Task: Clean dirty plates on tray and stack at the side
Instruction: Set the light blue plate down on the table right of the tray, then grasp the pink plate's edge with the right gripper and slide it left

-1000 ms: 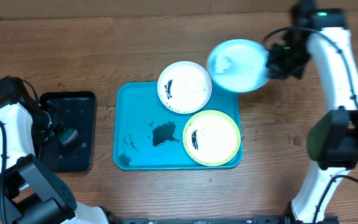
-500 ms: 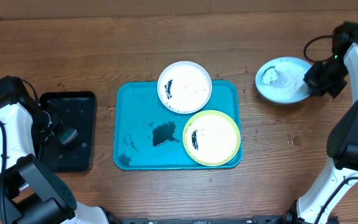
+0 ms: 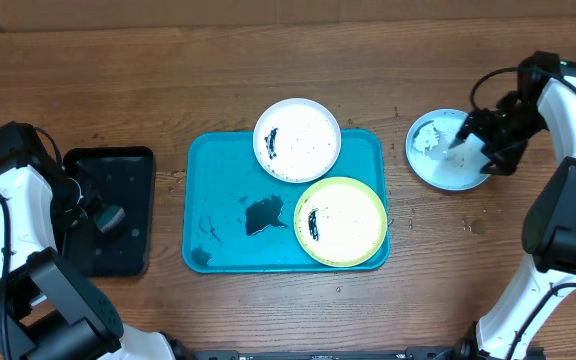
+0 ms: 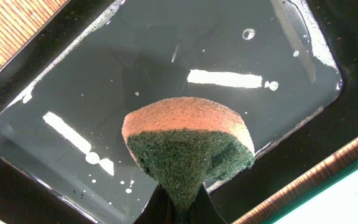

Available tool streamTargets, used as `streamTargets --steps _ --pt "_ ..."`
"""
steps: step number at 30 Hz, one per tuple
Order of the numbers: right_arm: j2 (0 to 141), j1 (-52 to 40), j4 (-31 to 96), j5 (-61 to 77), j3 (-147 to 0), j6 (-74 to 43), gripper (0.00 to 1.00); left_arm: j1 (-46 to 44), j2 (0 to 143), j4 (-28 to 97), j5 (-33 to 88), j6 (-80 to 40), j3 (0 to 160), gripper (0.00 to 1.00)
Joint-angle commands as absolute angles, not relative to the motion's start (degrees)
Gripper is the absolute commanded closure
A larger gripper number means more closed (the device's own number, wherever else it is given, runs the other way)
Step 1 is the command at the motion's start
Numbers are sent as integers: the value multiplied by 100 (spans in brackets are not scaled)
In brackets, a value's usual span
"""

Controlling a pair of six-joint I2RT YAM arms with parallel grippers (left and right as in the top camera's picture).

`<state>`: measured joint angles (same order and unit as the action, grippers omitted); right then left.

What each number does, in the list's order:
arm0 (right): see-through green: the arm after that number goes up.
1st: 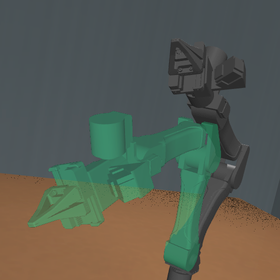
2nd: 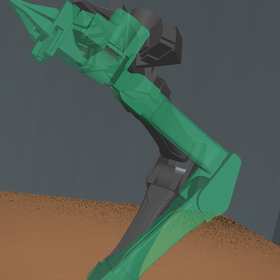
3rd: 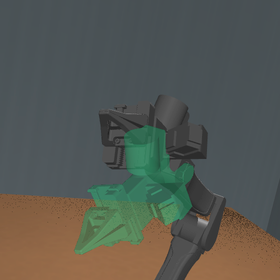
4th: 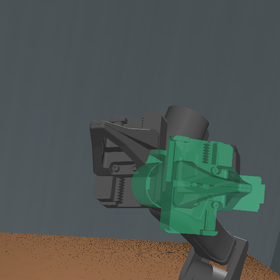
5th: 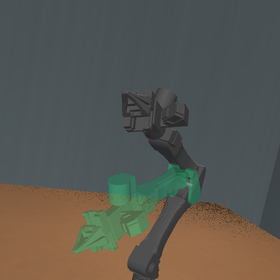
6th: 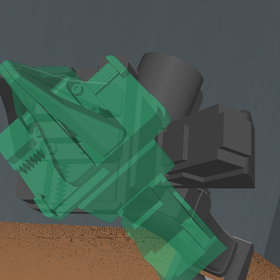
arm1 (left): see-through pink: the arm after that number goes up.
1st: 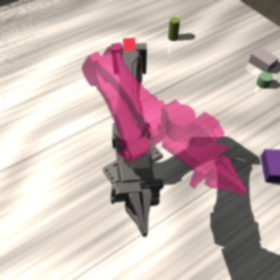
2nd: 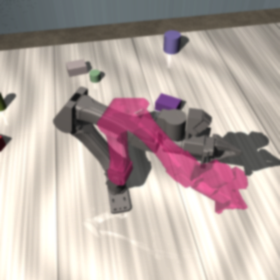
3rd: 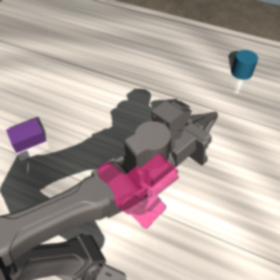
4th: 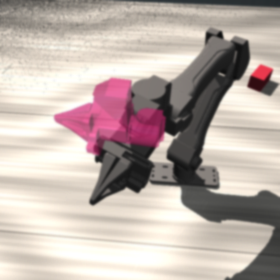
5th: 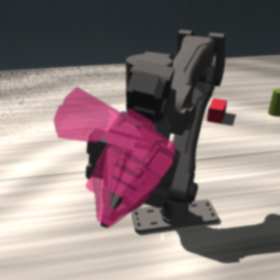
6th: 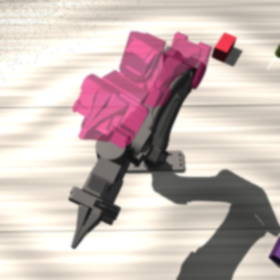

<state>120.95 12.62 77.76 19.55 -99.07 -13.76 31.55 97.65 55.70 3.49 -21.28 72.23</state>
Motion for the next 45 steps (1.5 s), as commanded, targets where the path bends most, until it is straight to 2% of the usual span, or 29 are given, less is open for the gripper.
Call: streamTargets --steps 1,8,14,19,22,26,35,37,42,45 --pt "11928 976 7752 3070 -9911 -908 21 3146 9817 5548 412 -2233 7203 96" --pt "11819 -167 7279 3159 -9911 -1087 21 3148 9817 5553 412 -2233 7203 95" --pt "11872 -1286 6230 1490 -9894 -2290 21 3146 9817 5575 412 -2233 7203 96" --pt "12068 -1887 5605 517 -9856 -2578 22 3148 9817 5588 412 -2231 7203 96" --pt "12169 -2104 5323 445 -9856 -2574 25 3148 9817 5588 412 -2231 7203 96" --pt "12311 -2248 5105 298 -9856 -2580 36 3148 9817 5579 412 -2231 7203 96" --pt "12781 -2244 4998 263 -9856 -2600 41 3148 9817 5570 412 -2231 7203 96" --pt "12814 -2246 5000 259 -9856 -2598 47 3148 9817 5564 412 -2233 7203 96" --pt "12822 -2268 5015 276 -9870 -2600 79 3148 9817 5548 412 -2233 7203 96" --pt "12816 -2296 5096 425 -9902 -2598 92 3148 9817 5520 412 -2233 7203 96"
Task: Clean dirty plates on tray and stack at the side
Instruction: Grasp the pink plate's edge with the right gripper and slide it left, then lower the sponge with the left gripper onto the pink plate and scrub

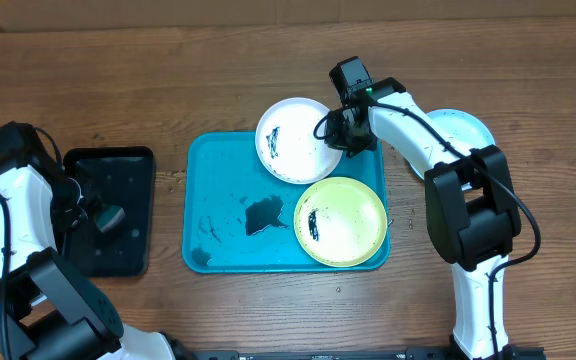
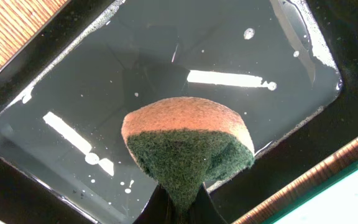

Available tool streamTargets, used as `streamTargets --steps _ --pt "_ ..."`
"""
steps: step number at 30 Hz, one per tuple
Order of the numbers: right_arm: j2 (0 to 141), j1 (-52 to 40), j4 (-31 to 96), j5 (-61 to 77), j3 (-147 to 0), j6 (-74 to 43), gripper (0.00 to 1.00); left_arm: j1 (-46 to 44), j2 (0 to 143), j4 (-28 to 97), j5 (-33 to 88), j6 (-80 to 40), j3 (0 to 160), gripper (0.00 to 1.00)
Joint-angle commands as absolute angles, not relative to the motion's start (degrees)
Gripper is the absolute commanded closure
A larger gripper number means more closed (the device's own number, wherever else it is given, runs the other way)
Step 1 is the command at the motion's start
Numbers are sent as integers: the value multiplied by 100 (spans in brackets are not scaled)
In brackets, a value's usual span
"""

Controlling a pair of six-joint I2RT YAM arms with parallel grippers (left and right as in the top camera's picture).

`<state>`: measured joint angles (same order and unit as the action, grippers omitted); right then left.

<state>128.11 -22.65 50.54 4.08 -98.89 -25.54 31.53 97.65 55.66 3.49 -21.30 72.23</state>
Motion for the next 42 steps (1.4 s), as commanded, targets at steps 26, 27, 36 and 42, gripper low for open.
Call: streamTargets --steps 26,27,36,42 --pt "12803 -3771 6766 1669 -10501 -2755 96 3006 10110 4901 410 -2180 7203 96" --pt "12803 -3828 6713 1647 -10444 -2786 96 3006 10189 4897 412 -2180 7203 95" --pt "12803 -4014 6504 1616 -10307 -2877 96 2998 11015 4799 469 -1946 7203 96" --pt "12803 -4014 6613 1616 -10307 -2877 96 3009 11483 4670 -10 -1925 7203 96"
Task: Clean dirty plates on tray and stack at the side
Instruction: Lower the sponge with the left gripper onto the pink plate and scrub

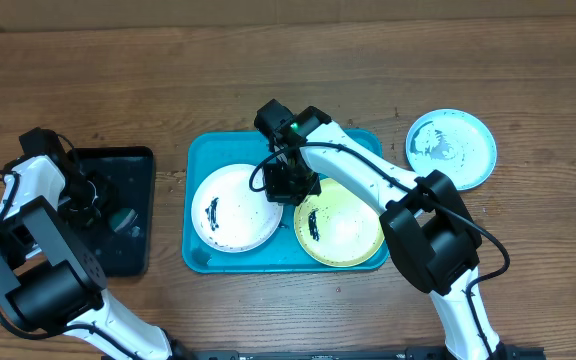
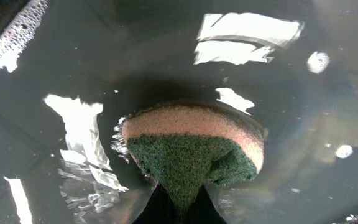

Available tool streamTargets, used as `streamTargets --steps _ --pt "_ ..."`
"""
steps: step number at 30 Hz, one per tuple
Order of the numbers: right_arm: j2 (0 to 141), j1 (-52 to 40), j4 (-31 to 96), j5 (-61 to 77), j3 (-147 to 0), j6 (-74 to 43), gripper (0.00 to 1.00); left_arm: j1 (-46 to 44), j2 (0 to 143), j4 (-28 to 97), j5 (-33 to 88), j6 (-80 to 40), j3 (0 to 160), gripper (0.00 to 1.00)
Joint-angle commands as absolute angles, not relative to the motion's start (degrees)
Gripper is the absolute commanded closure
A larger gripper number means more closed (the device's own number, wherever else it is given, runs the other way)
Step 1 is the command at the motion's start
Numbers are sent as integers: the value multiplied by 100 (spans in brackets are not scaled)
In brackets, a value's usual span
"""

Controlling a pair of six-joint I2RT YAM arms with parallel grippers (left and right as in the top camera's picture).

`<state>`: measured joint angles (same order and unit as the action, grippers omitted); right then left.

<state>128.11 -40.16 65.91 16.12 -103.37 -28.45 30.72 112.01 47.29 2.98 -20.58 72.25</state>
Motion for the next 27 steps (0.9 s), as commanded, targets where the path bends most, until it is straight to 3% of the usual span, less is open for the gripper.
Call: streamTargets --steps 1,8,18,27 --pt "12803 -4014 6632 1616 -10307 -2877 96 3009 11542 4650 -47 -1925 7203 96" --pt "12803 -4056 6635 1616 -10307 -2877 96 3009 11531 4779 -60 -1927 7411 96" --pt "12803 -4056 6416 1588 -10307 -2851 96 3004 10215 5389 154 -1927 8423 96" --pt "12803 -4056 6276 1356 -10307 -2803 96 2998 9598 5341 611 -1793 8267 96"
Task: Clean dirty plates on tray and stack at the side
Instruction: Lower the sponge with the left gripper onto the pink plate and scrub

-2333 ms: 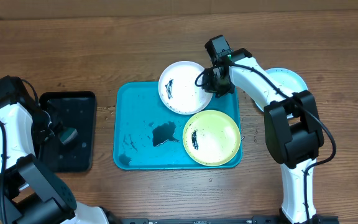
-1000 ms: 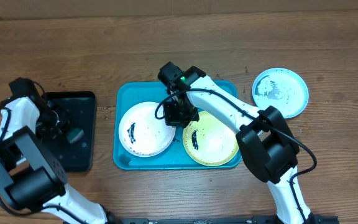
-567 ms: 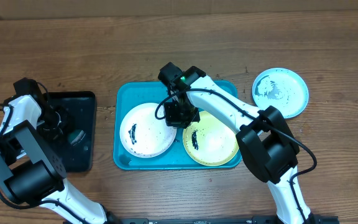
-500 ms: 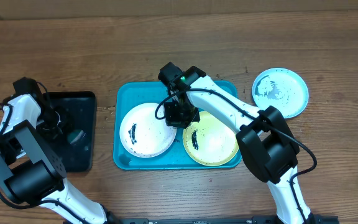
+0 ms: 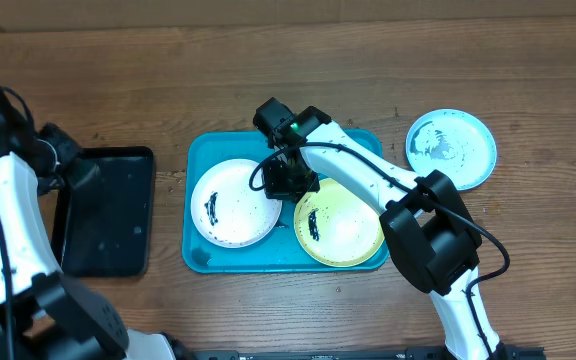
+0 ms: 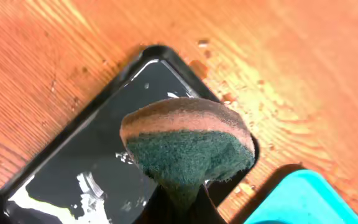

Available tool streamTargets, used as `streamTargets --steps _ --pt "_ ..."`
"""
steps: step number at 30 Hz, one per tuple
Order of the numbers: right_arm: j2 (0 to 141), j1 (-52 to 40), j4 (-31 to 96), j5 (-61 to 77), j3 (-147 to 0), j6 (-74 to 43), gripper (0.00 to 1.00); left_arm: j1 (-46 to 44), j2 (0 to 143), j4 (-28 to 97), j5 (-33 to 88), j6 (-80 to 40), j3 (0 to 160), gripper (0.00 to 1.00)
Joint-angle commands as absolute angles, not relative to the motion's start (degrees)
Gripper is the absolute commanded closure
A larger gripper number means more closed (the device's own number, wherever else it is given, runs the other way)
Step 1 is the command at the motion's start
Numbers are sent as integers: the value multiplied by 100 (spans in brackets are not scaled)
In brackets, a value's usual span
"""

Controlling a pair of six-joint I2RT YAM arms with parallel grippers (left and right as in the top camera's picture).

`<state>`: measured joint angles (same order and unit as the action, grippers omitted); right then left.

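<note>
A white plate (image 5: 233,203) with dark smears lies in the left half of the teal tray (image 5: 368,145). My right gripper (image 5: 288,180) is shut on its right rim. A yellow-green plate (image 5: 343,222) with a dark smear sits in the tray's right front. On the wood at the right lies a light blue plate (image 5: 451,148). My left gripper (image 6: 180,194), seen in the overhead view as the left gripper (image 5: 76,170), is shut on a green and orange sponge (image 6: 188,146). It holds the sponge in the air over the back edge of the black water tray (image 5: 103,215).
A dark puddle of dirt lies on the teal tray's floor, partly under my right gripper. Water drops speckle the wood between the black tray (image 6: 73,180) and the teal tray's corner (image 6: 297,199). Bare wood lies behind both trays.
My left gripper has come up out of the water with the sponge and now hangs over the black tray's back edge, nearer the teal tray. The right arm and the plates have not moved.
My right gripper was at the light blue plate on the right while the left held the sponge over the water. Then the right was at the white plate's rim at the tray's back. Later that plate lay front left, and the sponge was in the water; now it is out.
</note>
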<state>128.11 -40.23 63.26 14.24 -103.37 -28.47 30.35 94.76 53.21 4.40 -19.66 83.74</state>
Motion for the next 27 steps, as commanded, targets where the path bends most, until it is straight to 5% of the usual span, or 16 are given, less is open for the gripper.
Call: streamTargets --steps 1,16,27 --pt "12805 -4056 6272 1356 -10307 -2751 96 2998 9629 5389 731 -1791 8202 96" --pt "12807 -4064 5690 1262 -9561 -2574 96 2814 9574 5854 2156 -1175 8114 96" --pt "12807 -4064 5371 906 -9557 -2923 96 1848 9574 6816 2727 -532 8114 96"
